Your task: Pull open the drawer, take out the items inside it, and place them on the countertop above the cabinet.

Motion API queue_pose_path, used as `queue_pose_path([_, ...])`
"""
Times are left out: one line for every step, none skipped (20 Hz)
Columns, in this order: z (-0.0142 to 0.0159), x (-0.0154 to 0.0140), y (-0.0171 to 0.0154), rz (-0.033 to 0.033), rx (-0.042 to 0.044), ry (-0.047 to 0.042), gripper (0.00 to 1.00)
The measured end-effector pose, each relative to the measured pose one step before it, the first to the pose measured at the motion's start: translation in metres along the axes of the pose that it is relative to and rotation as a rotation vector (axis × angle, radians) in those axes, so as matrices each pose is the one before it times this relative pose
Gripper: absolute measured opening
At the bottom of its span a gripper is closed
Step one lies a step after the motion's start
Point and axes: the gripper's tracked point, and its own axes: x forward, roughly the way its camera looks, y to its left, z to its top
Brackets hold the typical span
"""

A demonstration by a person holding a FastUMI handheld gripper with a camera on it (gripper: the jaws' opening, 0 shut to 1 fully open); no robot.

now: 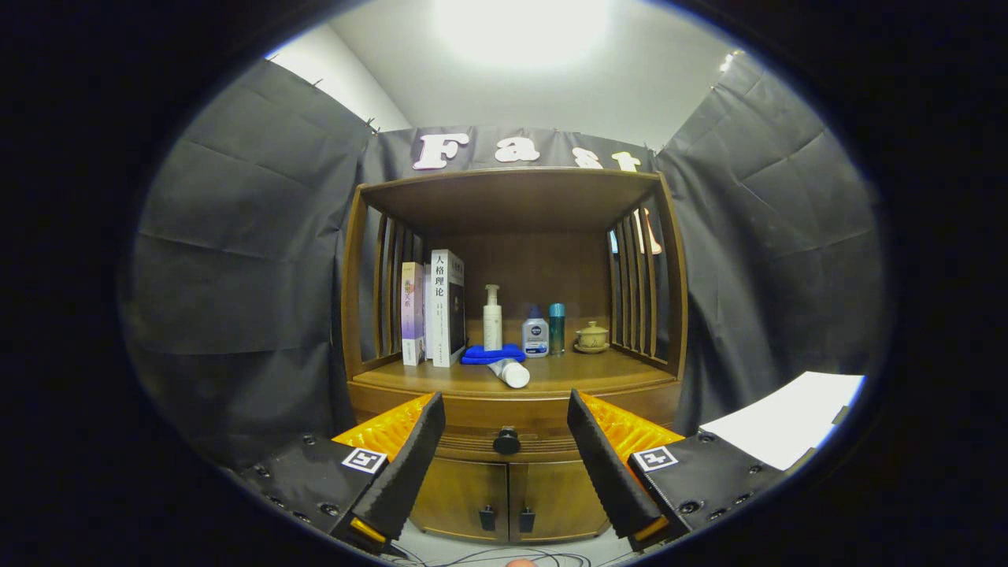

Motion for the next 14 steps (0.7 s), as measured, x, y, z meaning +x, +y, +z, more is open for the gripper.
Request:
queue_pose_path([0.00184,-0.00082,-0.00012,-0.00200,0.00620,-0.00376,0.98])
queue_pose_path([0.00132,-0.00171,-0.00068,-0.00142,0.00634,-0.00331,0.98])
queue_pose_path([0.00374,0.00113,-0.00178,-0.00066,0.00445,-0.00384,0.98])
queue_pose_path([0.00187,0.00026,-0.00056,0.00015,0.00172,-0.00396,0.98])
queue_pose_path([0.00186,-0.00030,-0.00067,-0.00141,0.00101,-0.00525,0.98])
queue_pose_path([0.00012,-0.00103,-0.00051,-0.00031,0.00019,-0.00091,0.98])
queue_pose_path([-0.00050,-0.00041,0.00049,0.00206,0.00120,0.00028,0.98])
queue_pose_path([-0.00174,-0.00036,0.00052,0.00262,-0.00270,0.00351,0.98])
queue_pose_path([-0.00172,-0.00031,0.00024,0.00157,-0.00473,0.00280,0.98])
queue_pose_path([-0.00130,0.00024,0.00046,0.00058,-0.00696,0.00020,0.98])
queue_pose_path([-0.00166,-0.00038,0.00128,0.00182,-0.00619,0.00020,0.98])
queue_pose_path([-0.00208,-0.00060,0.00185,0.00315,-0.00575,0.00080,0.98])
queue_pose_path([-0.00131,0.00071,0.00187,0.00446,-0.00416,0.00105,0.98])
queue_pose_path([-0.00239,-0.00024,0.00061,0.00239,-0.00462,0.00484,0.98])
